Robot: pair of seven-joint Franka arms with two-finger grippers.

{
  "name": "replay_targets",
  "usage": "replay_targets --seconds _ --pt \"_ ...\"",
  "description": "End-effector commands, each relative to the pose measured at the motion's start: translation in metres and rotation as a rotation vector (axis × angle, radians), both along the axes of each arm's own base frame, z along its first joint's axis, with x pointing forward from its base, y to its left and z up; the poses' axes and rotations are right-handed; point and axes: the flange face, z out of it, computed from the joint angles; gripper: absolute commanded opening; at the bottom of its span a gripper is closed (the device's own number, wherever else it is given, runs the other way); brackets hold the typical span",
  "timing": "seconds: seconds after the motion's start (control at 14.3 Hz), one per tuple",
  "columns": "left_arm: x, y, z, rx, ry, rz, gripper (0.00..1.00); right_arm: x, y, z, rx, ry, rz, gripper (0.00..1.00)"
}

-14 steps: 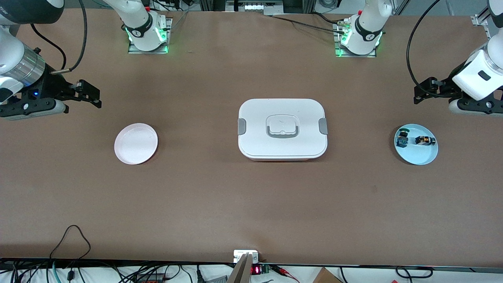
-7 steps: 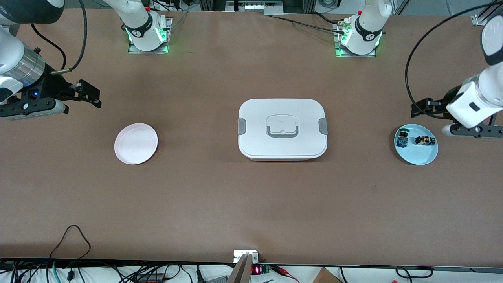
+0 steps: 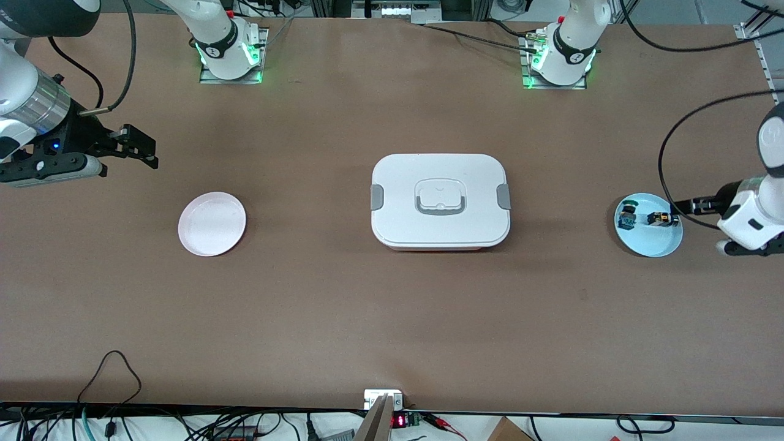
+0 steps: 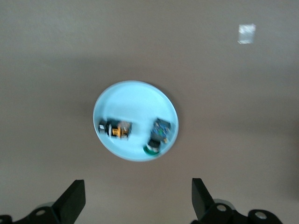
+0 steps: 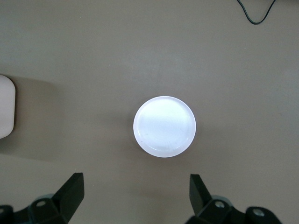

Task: Transfer orange switch to right arm and place
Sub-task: 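Lower the left gripper over the orange switch in the blue dish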

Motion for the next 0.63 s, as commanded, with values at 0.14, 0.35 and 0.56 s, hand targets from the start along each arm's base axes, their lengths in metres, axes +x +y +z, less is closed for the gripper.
replay_targets --seconds 0.14,0.35,0.56 --pt "-0.014 0.044 -0.067 -0.017 -0.101 -0.14 1.0 -0.005 0.0 0.004 -0.008 -0.013 0.011 1.0" --pt "-0.036 0.039 -0.116 -0.022 -0.174 -0.155 1.0 -0.005 0.0 0.005 -0.008 -0.015 0.011 1.0" --pt "-0.048 0.047 -0.128 -0.029 -0.154 -0.14 1.0 -0.005 0.0 0.005 -0.008 -0.015 0.011 1.0"
